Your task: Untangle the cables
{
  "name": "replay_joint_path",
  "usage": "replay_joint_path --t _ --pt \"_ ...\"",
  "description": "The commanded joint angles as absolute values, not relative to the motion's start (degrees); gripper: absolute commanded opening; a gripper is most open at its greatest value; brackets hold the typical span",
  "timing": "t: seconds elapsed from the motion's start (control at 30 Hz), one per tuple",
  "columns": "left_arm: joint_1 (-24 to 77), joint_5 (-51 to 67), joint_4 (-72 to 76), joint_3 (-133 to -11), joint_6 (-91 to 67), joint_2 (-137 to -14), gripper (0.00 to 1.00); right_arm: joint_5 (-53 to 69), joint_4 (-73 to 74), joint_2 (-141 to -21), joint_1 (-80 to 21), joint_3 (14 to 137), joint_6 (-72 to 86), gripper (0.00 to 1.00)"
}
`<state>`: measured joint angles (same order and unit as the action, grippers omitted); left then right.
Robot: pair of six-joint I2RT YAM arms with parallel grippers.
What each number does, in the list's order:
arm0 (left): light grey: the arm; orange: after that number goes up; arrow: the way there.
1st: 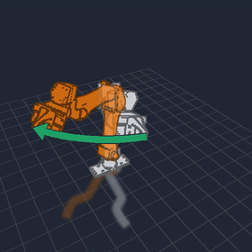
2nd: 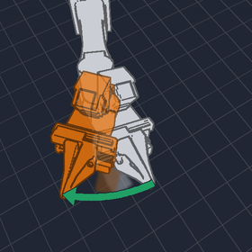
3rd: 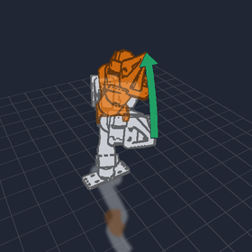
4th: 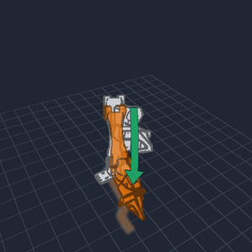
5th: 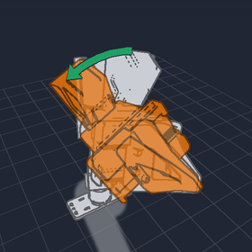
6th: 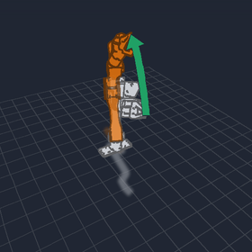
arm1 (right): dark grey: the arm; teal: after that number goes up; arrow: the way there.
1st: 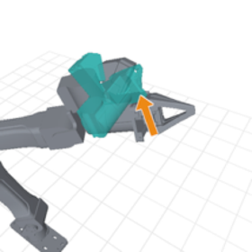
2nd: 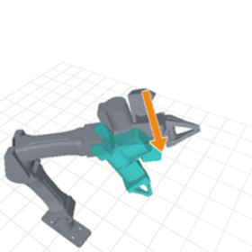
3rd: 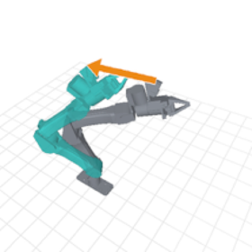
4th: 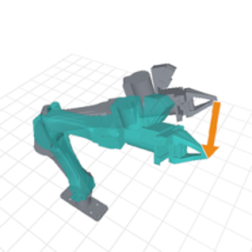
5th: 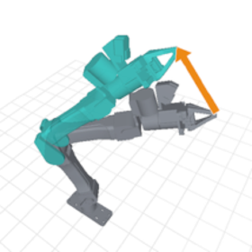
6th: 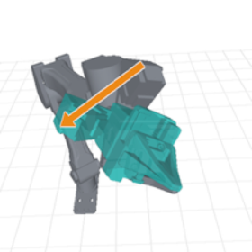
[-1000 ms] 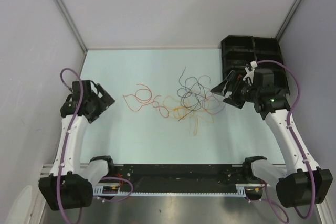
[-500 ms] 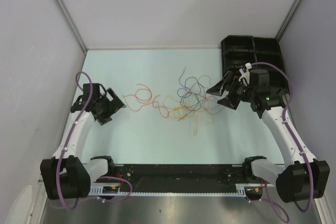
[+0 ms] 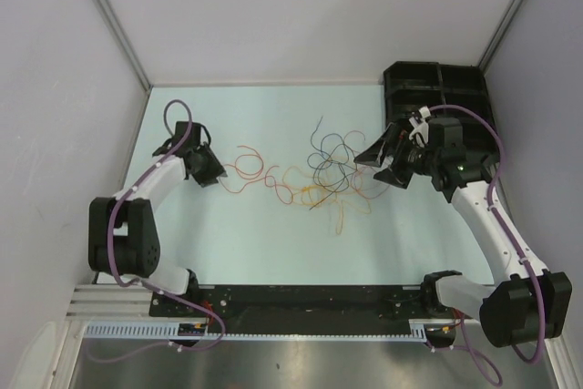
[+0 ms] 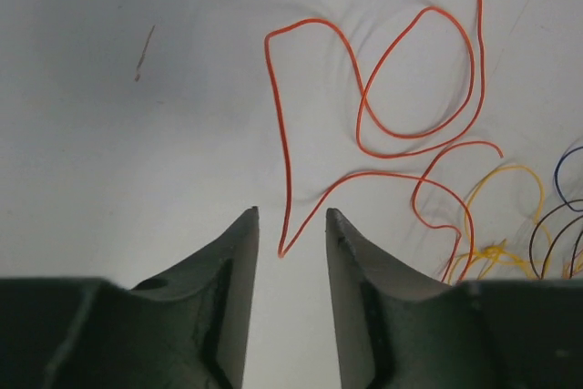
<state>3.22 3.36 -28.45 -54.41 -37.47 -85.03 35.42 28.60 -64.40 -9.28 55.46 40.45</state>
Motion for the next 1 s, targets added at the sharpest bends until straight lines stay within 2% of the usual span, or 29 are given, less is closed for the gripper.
replay_joint_path --t 0.0,0.03,0.07,0.1,0.2,0.33,0.53,0.7,0.83,0.97 --pt "6.14 0.44 -27.50 -60.99 -37.00 -90.69 0.29 35.68 28.21 -64.95 -9.67 59.41 38.50 1.00" --pt "6.41 0.27 -28.73 -62.82 -37.00 -91.75 0.13 35.60 28.21 -64.95 -9.75 59.59 38.50 1.00" --pt "6.68 0.26 -29.18 -63.62 -37.18 -92.63 0.02 35.60 28.21 -64.86 -9.76 59.59 38.32 1.00" --pt "7.11 0.18 -29.79 -64.59 -37.18 -92.55 0.00 35.42 28.21 -64.95 -9.76 59.68 38.41 1.00" --pt "9.30 -2.71 -33.56 -71.26 -36.83 -89.67 0.00 35.51 28.04 -65.21 -10.11 59.94 38.50 1.00" --pt "13.61 -5.19 -43.13 -94.05 -35.42 -86.76 0.00 35.16 29.08 -65.83 -11.95 63.80 36.83 1.00" --pt "17.49 2.54 -47.37 -119.22 -37.61 -87.28 0.00 36.38 29.80 -70.13 -14.94 76.45 35.60 1.00" --pt "18.19 8.35 -44.91 -122.52 -40.69 -85.43 0.00 34.63 32.33 -73.99 -18.63 88.22 31.65 1.00" --pt "18.19 10.98 -44.04 -120.15 -43.32 -83.68 0.00 31.39 39.88 -78.82 -21.70 101.30 26.55 1.00" --pt "18.28 12.83 -41.92 -116.72 -47.19 -81.91 0.00 27.43 43.85 -82.52 -27.14 108.45 21.63 1.00"
